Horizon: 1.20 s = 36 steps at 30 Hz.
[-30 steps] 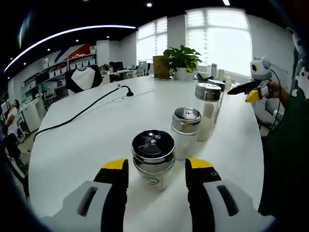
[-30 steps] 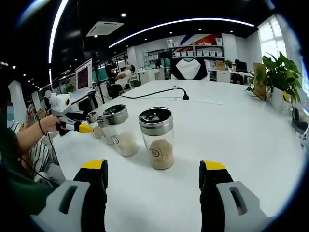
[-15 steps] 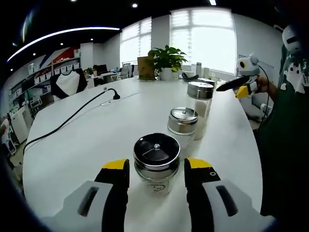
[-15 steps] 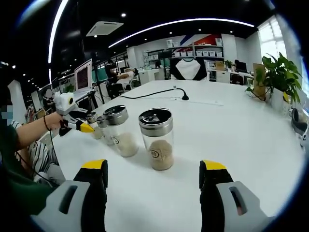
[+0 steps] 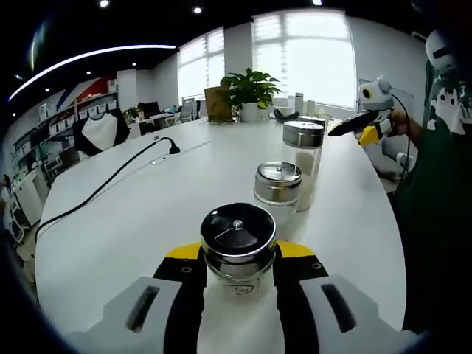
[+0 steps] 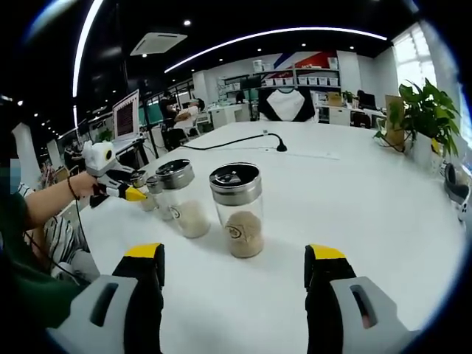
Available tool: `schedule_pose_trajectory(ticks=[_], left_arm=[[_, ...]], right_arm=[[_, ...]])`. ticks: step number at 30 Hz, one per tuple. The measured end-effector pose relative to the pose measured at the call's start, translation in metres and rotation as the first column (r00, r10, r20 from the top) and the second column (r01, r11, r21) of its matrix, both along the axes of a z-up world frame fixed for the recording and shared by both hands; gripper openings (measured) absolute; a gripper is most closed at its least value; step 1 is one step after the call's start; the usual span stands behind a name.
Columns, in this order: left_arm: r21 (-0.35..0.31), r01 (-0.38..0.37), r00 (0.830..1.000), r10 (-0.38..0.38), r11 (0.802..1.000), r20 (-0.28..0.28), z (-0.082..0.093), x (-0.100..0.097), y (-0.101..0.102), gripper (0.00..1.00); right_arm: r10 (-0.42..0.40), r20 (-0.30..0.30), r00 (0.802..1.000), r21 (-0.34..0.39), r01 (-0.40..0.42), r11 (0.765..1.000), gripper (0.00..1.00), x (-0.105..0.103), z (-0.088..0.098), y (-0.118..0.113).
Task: Rotate the seasoning bottle until the label or dispensing opening points toward the visible target arrow and the bottle remains upright within the marked orientation range
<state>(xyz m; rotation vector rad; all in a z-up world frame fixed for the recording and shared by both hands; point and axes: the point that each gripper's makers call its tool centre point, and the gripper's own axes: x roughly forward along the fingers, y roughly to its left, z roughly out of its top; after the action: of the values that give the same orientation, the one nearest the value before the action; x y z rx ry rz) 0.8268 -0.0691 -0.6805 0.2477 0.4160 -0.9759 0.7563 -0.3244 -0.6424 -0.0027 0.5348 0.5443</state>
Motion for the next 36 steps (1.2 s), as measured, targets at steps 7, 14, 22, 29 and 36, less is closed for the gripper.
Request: schedule_pose_trajectory(ticks=[7, 14, 22, 29, 36], left_arm=[[-0.016, -0.036, 0.999, 0.036, 0.999, -0.010, -0.0002, 0.0019, 0.0008, 0.37], [-0.032, -0.072, 0.997, 0.072, 0.997, -0.016, -0.0001, 0.0031, 0.0005, 0.37], [-0.028, -0.130, 0.991, 0.130, 0.991, -0.026, -0.0006, 0.0041, 0.0017, 0.37], [-0.020, -0.176, 0.984, 0.176, 0.984, -0.021, -0.0005, 0.0034, 0.0030, 0.37], [-0.034, -0.241, 0.970, 0.240, 0.970, -0.028, -0.0006, 0.0041, 0.0039, 0.37]], right_arm=[[0.022, 0.015, 1.000, 0.009, -0.022, 1.000, 0.79, -0.0012, 0.0032, 0.0058], [0.018, 0.008, 1.000, 0.007, -0.018, 1.000, 0.79, -0.0008, 0.0012, 0.0044], [0.016, 0.003, 1.000, 0.004, -0.016, 1.000, 0.79, 0.0002, -0.0002, 0.0041], [0.028, 0.001, 1.000, -0.001, -0.028, 1.000, 0.79, -0.0001, -0.0009, 0.0067], [0.023, 0.000, 1.000, -0.002, -0.023, 1.000, 0.79, 0.0016, -0.0007, 0.0052]])
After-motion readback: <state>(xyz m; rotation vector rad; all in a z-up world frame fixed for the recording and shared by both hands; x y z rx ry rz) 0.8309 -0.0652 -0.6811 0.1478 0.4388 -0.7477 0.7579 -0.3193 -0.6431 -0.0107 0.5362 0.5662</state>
